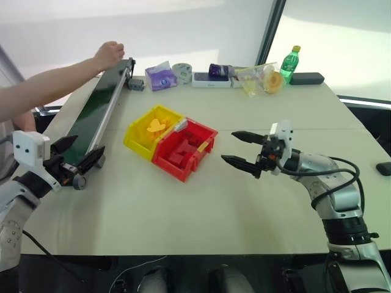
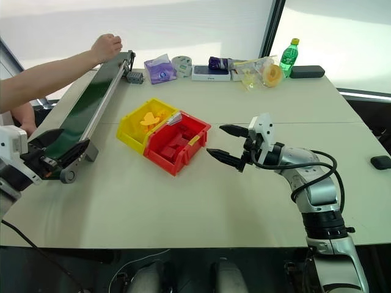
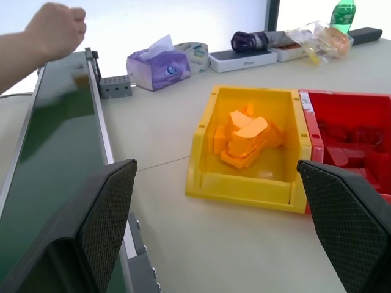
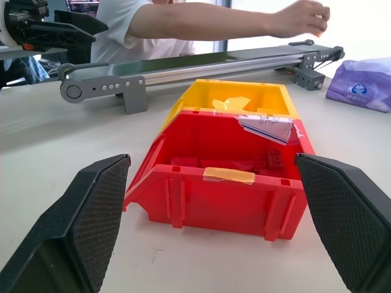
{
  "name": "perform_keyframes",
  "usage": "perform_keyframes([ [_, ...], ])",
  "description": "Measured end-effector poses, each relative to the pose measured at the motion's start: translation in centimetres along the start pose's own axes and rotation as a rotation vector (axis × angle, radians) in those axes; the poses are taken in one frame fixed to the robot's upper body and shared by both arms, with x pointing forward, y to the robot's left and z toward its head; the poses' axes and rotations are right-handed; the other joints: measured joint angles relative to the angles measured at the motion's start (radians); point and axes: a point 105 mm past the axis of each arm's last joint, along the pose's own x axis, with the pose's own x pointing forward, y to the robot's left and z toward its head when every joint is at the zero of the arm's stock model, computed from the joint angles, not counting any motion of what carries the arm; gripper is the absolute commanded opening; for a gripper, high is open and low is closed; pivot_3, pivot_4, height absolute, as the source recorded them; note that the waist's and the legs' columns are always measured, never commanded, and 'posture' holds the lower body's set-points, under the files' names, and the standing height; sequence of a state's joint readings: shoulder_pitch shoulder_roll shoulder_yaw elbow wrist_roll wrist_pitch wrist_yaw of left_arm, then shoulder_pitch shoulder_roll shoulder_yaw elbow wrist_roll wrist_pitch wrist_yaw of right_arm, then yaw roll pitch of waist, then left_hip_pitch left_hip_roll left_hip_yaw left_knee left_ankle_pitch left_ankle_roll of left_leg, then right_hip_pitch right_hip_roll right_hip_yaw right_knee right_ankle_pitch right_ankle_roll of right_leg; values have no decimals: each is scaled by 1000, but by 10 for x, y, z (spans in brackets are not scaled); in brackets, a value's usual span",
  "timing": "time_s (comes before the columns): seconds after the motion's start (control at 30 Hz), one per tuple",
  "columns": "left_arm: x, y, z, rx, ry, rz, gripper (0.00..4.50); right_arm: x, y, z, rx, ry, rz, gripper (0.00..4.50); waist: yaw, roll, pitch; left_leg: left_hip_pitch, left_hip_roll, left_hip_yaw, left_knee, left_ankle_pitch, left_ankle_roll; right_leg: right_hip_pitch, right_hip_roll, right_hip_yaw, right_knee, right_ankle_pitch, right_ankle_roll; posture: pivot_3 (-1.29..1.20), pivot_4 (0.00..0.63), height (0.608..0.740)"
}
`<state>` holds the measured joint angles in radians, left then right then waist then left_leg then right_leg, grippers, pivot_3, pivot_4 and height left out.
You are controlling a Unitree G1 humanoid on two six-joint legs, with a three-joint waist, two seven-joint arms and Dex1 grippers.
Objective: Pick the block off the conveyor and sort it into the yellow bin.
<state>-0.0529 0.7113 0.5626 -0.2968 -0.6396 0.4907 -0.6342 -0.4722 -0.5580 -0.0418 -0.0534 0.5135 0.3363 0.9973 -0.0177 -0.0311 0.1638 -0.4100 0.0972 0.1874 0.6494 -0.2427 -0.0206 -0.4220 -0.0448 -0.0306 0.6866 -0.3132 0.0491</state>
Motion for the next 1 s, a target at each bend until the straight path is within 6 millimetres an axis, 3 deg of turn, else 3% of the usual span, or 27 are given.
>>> perform_keyframes([
  [1.0,-6,-3,0,-8,-63,31,4432,1,1,-2,-9,17,12,4500,0,0,0,0,0,0,0,0,0,0,0,0,0,0,0,0,150,740],
])
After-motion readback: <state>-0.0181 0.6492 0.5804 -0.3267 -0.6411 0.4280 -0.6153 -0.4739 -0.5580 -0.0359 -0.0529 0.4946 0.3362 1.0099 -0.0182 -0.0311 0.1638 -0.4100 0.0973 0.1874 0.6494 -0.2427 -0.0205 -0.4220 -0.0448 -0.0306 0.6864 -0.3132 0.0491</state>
